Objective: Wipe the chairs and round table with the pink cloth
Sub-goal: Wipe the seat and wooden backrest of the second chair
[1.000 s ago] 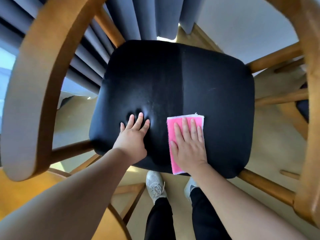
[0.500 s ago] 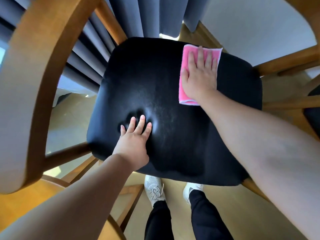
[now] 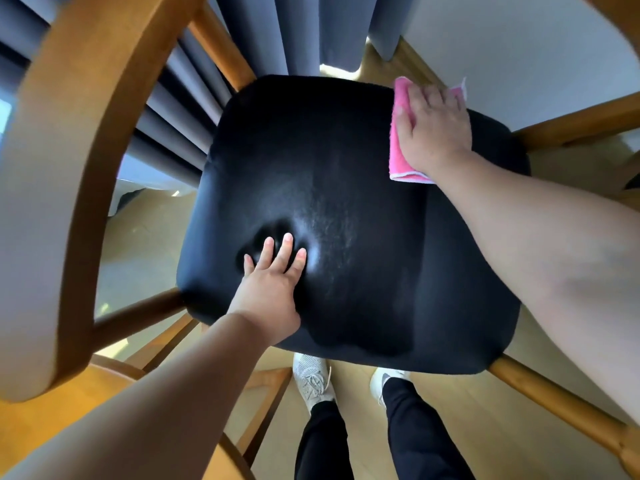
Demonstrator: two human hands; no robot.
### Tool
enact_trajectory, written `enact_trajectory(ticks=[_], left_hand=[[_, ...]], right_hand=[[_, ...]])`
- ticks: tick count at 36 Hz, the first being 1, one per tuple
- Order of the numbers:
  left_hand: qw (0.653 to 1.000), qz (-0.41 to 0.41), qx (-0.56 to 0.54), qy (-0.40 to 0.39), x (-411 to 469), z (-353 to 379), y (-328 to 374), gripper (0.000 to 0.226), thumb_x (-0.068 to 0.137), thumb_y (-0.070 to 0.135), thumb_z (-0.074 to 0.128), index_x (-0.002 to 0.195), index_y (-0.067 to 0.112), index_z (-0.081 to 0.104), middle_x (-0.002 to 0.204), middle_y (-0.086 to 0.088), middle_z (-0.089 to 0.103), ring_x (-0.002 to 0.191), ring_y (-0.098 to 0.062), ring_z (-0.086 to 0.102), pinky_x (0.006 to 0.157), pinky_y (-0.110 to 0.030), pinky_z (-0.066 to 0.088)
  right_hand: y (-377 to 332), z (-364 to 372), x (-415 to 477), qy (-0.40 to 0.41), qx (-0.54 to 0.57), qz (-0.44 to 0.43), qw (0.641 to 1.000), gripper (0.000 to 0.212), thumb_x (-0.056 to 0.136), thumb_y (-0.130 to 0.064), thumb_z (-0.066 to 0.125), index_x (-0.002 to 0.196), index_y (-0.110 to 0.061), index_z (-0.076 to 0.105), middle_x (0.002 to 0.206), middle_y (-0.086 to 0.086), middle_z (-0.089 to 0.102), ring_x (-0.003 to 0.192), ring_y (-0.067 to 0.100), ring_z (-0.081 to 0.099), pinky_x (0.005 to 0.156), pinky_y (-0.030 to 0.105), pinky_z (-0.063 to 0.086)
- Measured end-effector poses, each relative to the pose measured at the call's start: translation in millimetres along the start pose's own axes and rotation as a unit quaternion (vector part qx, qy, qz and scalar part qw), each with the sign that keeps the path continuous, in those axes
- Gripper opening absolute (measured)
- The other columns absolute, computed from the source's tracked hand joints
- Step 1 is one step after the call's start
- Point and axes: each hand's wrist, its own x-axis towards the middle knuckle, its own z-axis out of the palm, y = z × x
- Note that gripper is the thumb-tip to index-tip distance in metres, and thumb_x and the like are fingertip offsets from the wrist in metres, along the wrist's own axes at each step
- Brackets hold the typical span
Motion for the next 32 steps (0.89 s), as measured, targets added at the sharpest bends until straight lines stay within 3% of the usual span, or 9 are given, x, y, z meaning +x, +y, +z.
enact_trajectory(ticks=[15, 26, 32], left_hand=[[1.000, -0.004, 0.003, 0.006, -0.4, -3.7, -0.2, 0.091, 0.074, 0.018, 0.048, 0.150, 0.025, -0.001, 0.156, 0.000, -0.017, 0.142, -0.030, -0.014, 0.114, -0.052, 0.002], [1.000, -0.014, 0.017, -0.003, -4.6, -11.9, 6.4, 0.090, 0.077, 0.017, 0.049, 0.151, 0.023, 0.000, 0.156, -0.001, -0.017, 0.143, -0.030, -0.014, 0.114, -0.052, 0.005], [1.000, -0.020, 0.021, -0.006, -4.9, -12.9, 7.7, 0.089, 0.076, 0.016, 0.048, 0.151, 0.023, 0.000, 0.157, -0.001, -0.016, 0.143, -0.030, -0.014, 0.115, -0.052, 0.006]], right_hand=[[18.1, 15.3, -64.7, -0.035, -0.012, 0.037, 0.999, 0.068, 0.098, -0.049, -0.003, 0.155, -0.013, -0.004, 0.163, 0.015, 0.002, 0.150, 0.032, 0.001, 0.121, 0.043, 0.000], [1.7, 41.4, -166.7, -0.040, 0.006, 0.070, 0.997, 0.066, 0.099, -0.047, 0.003, 0.155, -0.012, 0.002, 0.162, 0.015, 0.005, 0.150, 0.033, 0.001, 0.121, 0.045, -0.002], [-8.7, 53.1, -222.3, -0.042, 0.020, 0.086, 0.995, 0.064, 0.099, -0.045, 0.014, 0.154, -0.012, 0.006, 0.161, 0.017, 0.012, 0.149, 0.035, 0.006, 0.121, 0.050, 0.005]])
